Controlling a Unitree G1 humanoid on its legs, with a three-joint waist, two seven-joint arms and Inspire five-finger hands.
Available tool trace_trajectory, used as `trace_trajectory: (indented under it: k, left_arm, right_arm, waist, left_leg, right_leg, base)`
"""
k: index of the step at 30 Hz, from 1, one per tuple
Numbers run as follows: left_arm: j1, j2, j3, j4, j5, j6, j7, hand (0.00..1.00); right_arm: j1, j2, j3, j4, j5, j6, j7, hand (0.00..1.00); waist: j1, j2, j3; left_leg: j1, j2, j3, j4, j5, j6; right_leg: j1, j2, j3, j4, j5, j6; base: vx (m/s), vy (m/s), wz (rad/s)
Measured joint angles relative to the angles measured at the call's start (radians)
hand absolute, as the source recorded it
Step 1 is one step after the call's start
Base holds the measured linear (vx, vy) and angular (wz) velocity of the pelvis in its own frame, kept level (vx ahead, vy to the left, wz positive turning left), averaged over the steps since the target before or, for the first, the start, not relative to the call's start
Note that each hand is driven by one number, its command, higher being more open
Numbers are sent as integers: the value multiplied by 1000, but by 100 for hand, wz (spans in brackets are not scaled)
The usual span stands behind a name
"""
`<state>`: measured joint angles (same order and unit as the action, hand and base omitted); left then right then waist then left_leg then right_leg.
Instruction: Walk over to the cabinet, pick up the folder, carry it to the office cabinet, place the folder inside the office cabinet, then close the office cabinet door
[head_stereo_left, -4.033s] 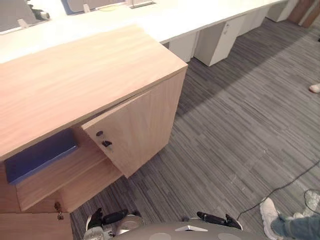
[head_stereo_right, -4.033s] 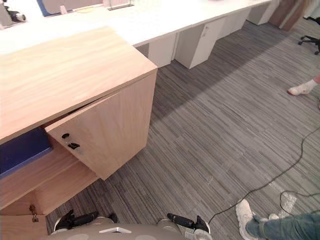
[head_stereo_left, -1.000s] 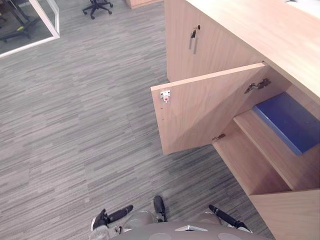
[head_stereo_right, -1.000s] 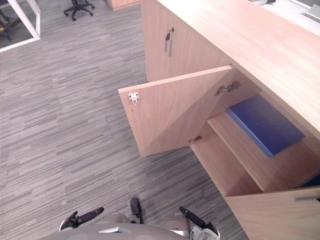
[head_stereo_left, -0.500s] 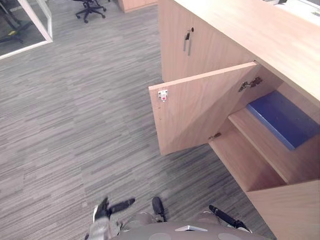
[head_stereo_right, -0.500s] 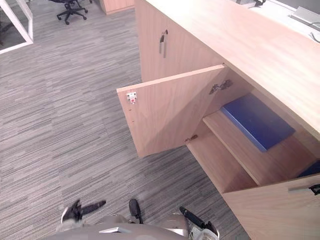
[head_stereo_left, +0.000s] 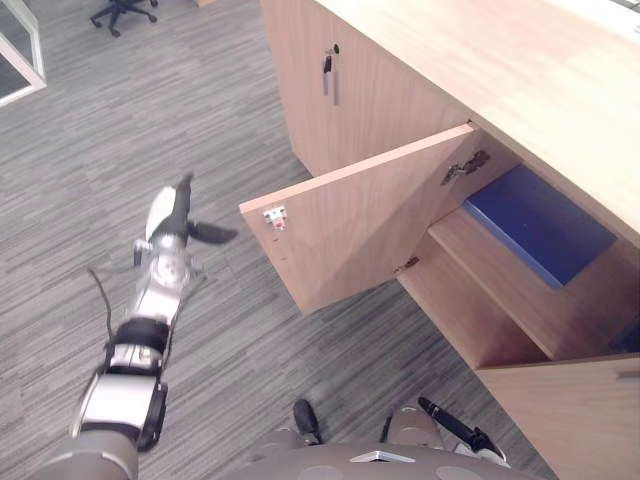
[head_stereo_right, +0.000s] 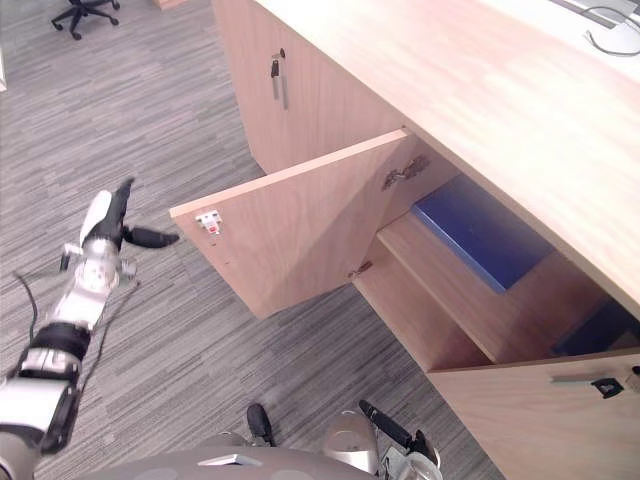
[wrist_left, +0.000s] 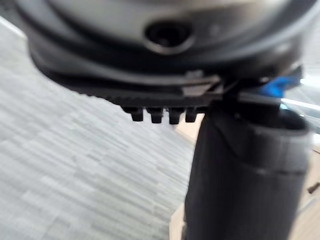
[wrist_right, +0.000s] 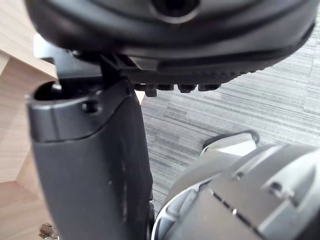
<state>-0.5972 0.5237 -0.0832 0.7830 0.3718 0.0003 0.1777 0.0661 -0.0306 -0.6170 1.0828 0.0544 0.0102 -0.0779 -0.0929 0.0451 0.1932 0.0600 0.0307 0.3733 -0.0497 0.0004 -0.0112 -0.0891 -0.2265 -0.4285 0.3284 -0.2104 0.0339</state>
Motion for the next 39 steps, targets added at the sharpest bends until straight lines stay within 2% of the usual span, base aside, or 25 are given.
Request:
trace_trajectory:
  k: [1, 2, 4, 5, 9, 13, 14, 15, 16, 17, 18, 20, 23, 24, 26, 30, 34, 37, 39]
  left_arm:
    - [-22, 9, -14, 10, 10, 0, 3, 100]
    - [-52, 11, -51, 30, 35, 1, 7, 100]
    - [-100, 21, -130, 46, 86, 1, 6, 100]
    - [-116, 45, -163, 58, 133, -20, 2, 100]
    - [-146, 90, -319, -3, 226, -24, 7, 100]
    - [-145, 133, -445, -119, 319, -68, 13, 100]
    - [-145, 143, -486, -153, 342, -84, 20, 100]
    - [-141, 160, -536, -181, 346, -108, 28, 100]
    - [-139, 176, -560, -199, 347, -118, 28, 100]
    - [-129, 199, -591, -245, 348, -131, 28, 100]
    - [-90, 197, -591, -310, 345, -131, 35, 100]
    - [-40, 195, -634, -404, 342, -142, 34, 100]
    - [33, 140, -703, -514, 338, -227, 15, 100]
    - [76, 99, -719, -548, 337, -247, 1, 100]
    - [113, 78, -725, -557, 327, -252, -8, 100]
    - [243, -23, -729, -557, 263, -262, -35, 100]
    - [332, -96, -716, -552, 196, -255, -57, 100]
    - [370, -97, -708, -552, 180, -254, -65, 100]
    - [387, -97, -708, -552, 176, -254, -105, 100]
  right_arm:
    - [-2, -1, 1, 1, 3, 0, 3, 100]
    - [-2, -12, 0, 0, 7, -7, 5, 100]
    - [2, -28, -2, 1, 10, -7, 4, 100]
    - [8, -31, -2, 2, 11, -8, 4, 100]
    - [74, -43, -8, 5, 32, -15, -7, 100]
    - [100, -30, -9, 5, 32, -18, -18, 100]
    - [103, -18, -9, 5, 31, -17, -18, 100]
    - [106, 3, -19, 5, 39, -20, -20, 100]
    - [109, 11, -17, 4, 38, -22, -20, 100]
    - [122, 22, -2, 8, 36, -19, -21, 100]
    - [122, 15, 0, 21, 31, -19, -26, 100]
    - [122, 11, -1, 21, 31, -22, -34, 100]
    - [122, 6, -1, 21, 30, -22, -50, 100]
    - [122, 5, -2, 21, 29, -22, -62, 100]
    - [125, 5, -3, 26, 29, -17, -68, 100]
    - [132, 10, 0, 55, 28, -15, -83, 100]
    - [125, 6, 21, 50, 13, -18, -89, 100]
    - [126, -10, 17, 57, -64, -11, -86, 100]
    - [122, -15, -49, 69, -226, 27, -41, 100]
  waist:
    - [-8, -5, 4]
    - [-16, 16, 3]
    - [-22, 33, 3]
    - [-24, 34, 3]
    - [-14, 31, 2]
    - [-14, 29, 2]
    - [-14, 31, 3]
    - [-16, 27, 0]
    - [-16, 16, -5]
    - [-20, -16, -18]
    - [-19, 3, -22]
    - [-21, 5, -26]
    - [-30, 8, -29]
    - [-39, 6, -35]
    - [-50, 5, -41]
    - [-49, 3, -75]
    - [-48, -17, -84]
    - [-44, -9, -92]
    - [-39, -9, -92]
  left_leg:
    - [0, -1, 3, 14, -18, -9]
    - [-10, 20, 6, 38, -27, -21]
    - [-7, 44, 29, 52, -36, -36]
    - [-3, 51, 35, 50, -36, -37]
    - [19, 56, 37, 44, -37, -40]
    - [30, 53, 37, 44, -38, -41]
    - [40, 63, 30, 46, -37, -40]
    - [50, 69, 29, 46, -38, -40]
    - [53, 63, 34, 46, -38, -40]
    - [55, 43, 33, 54, -61, -54]
    - [54, 60, 35, 72, -97, -64]
    - [54, 61, 41, 94, -106, -65]
    - [59, 57, 60, 112, -125, -66]
    - [61, 50, 60, 115, -126, -65]
    - [73, 46, 61, 116, -126, -66]
    - [90, 35, 60, 119, -126, -66]
    - [92, 33, 60, 175, -148, -67]
    - [93, 34, 59, 183, -162, -63]
    - [88, 31, 51, 180, -166, -59]
  right_leg:
    - [-5, -5, 9, 2, 18, 14]
    - [-2, 9, 12, 12, 21, 12]
    - [-9, 31, 25, 22, 17, 5]
    - [-10, 39, 31, 23, 16, 4]
    - [-4, 40, 50, 56, 16, 2]
    - [-13, 29, 60, 94, 47, -6]
    - [-60, 20, 71, 179, 58, -9]
    - [-78, 26, 77, 145, 20, -2]
    - [-78, 28, 76, 84, 41, 9]
    - [-87, 12, 72, 5, 111, 1]
    - [-67, 21, 64, -7, 105, 2]
    - [-61, 20, 71, -11, 106, 3]
    - [-59, 17, 79, -14, 106, 3]
    - [-58, 11, 79, -15, 106, 3]
    - [-47, 7, 78, -15, 106, 3]
    - [-31, -3, 77, -15, 106, 3]
    - [-1, -20, 74, -28, 116, 12]
    - [13, -19, 67, -46, 125, 24]
    - [22, -22, 49, -58, 129, 30]
  base:
    - [152, -215, -7]
    - [132, -156, -15]
    - [172, -200, -30]
    - [130, -131, -25]
    - [126, -24, 8]
    - [81, 48, 4]
    - [58, 42, -6]
    - [38, 46, -6]
    - [30, 22, 6]
    - [62, 6, 6]
    - [152, -2, 0]
    - [158, 21, -19]
    - [87, 50, -21]
    - [82, 60, -16]
    - [96, 62, -9]
    - [82, 47, -4]
    - [39, 50, 1]
    - [-7, 22, 3]
    - [-20, 31, 17]
